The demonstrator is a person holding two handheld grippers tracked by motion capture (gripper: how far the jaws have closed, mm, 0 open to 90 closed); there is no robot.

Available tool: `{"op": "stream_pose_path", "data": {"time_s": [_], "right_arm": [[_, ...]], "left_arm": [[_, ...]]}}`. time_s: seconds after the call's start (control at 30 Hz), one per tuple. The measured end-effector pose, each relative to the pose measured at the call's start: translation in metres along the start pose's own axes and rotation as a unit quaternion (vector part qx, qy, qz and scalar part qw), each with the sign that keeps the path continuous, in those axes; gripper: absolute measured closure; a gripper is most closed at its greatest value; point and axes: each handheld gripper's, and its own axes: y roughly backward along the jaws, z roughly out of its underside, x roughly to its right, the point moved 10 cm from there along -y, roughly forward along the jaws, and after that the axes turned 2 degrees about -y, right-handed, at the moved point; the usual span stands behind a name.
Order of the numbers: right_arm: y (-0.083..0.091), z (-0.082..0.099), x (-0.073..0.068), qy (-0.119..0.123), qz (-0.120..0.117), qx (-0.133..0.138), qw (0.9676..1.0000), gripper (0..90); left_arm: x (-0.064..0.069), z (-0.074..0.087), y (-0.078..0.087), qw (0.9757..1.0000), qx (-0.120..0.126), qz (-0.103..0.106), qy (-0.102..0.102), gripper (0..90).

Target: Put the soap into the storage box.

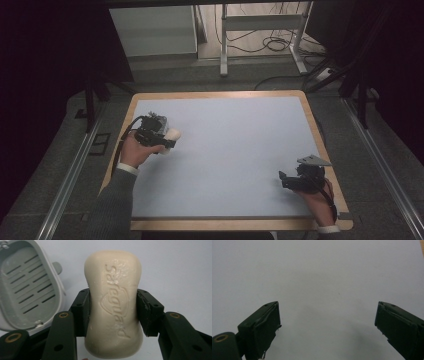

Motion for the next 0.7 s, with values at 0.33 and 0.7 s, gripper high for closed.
{"op": "stream_pose_path", "data": {"time_s": [0.33,0.7], "right_arm": [[0.000,0.000,0.000,0.000,0.000,0.001,1.0000,6.1],[-0.001,0.000,0.000,0.000,0.001,0.000,1.0000,6.1]], "left_arm": [[-0.009,-0.002,0.002,1.0000,0.000,-0.004,0.009,49.2],[-0.023,-0.003,-0.001,0.9995,0.000,-0.005,0.032,49.2]]}}
